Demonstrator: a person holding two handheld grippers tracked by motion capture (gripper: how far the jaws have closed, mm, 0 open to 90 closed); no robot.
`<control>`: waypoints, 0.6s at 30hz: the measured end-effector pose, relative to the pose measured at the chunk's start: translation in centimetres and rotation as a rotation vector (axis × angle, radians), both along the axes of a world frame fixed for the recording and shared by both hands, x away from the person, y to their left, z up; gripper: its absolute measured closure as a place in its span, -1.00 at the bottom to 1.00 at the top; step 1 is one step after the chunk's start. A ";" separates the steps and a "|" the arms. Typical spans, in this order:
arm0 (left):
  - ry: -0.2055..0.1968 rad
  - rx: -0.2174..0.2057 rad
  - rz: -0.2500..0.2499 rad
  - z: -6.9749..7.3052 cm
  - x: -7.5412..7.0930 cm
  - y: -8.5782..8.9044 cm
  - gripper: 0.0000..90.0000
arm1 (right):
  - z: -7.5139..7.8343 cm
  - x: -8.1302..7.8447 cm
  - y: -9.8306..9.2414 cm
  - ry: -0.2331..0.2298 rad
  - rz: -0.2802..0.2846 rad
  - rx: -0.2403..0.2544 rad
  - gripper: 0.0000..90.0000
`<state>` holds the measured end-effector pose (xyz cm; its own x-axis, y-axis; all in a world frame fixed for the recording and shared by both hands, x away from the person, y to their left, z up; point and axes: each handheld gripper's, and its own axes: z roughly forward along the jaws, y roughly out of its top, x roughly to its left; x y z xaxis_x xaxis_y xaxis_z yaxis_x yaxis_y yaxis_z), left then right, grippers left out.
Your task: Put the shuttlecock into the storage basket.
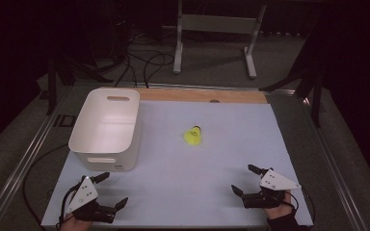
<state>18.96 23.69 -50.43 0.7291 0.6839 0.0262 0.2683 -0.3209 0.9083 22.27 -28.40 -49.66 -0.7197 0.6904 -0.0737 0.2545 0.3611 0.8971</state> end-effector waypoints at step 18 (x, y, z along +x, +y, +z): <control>0.115 0.050 0.020 1.6 -0.4 -1.5 -1.00 | 0.0 0.0 0.0 0.001 -0.006 0.004 -0.82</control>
<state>18.61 22.23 -48.80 0.7156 0.6982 -0.0221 0.3766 -0.3590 0.8540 22.26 -28.36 -49.64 -0.7156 0.6950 -0.0700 0.2580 0.3560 0.8982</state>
